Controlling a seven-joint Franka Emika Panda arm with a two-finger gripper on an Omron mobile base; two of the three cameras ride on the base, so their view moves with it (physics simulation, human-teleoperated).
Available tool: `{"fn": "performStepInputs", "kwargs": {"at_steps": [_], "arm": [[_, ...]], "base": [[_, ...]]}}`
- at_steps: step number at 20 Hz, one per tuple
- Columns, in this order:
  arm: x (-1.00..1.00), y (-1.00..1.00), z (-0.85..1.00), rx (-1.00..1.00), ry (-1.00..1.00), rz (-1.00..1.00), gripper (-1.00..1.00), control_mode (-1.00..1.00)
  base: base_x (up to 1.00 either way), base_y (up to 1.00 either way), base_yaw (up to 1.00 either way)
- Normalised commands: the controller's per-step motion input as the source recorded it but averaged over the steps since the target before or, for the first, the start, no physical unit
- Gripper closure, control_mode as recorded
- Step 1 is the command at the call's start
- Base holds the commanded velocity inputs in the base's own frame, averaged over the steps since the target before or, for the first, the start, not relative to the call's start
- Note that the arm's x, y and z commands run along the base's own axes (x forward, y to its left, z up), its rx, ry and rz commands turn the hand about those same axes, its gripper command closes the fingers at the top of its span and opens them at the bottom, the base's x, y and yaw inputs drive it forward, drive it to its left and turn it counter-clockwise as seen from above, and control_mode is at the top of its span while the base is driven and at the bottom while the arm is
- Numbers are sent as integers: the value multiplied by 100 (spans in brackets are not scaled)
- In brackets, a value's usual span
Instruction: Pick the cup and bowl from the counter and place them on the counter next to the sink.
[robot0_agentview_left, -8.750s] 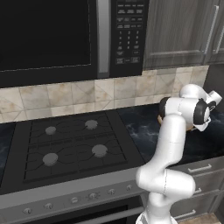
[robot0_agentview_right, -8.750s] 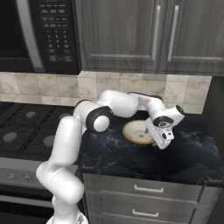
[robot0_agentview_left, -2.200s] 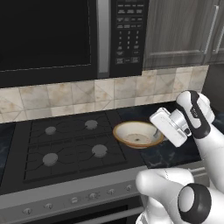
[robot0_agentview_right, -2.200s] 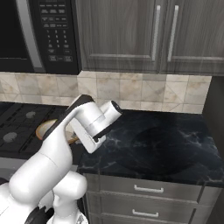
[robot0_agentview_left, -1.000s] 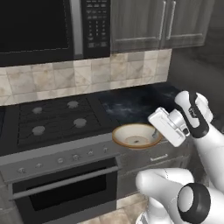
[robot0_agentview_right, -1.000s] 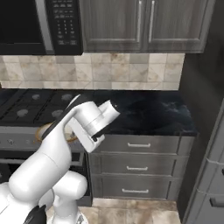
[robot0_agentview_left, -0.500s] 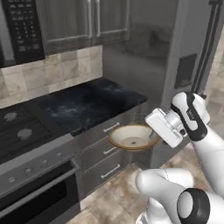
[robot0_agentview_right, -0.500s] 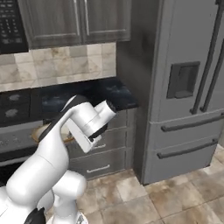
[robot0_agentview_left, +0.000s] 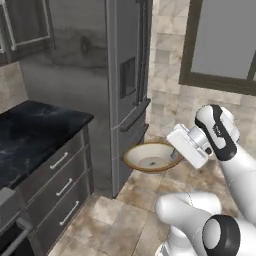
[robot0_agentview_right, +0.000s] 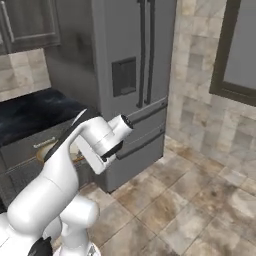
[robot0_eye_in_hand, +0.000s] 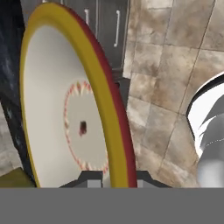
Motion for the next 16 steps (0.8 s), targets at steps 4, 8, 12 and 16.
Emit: {"fn": "performStepInputs", "kwargs": {"at_steps": [4,8,12,16], "arm": [[0,0,0,0,0,0,100,100],[0,0,0,0,0,0,100,100],[0,0,0,0,0,0,100,100],[0,0,0,0,0,0,100,100]], "base": [[-11,-15,-76],[0,-16,-83],[0,-8,-87],[0,0,-91]]}}
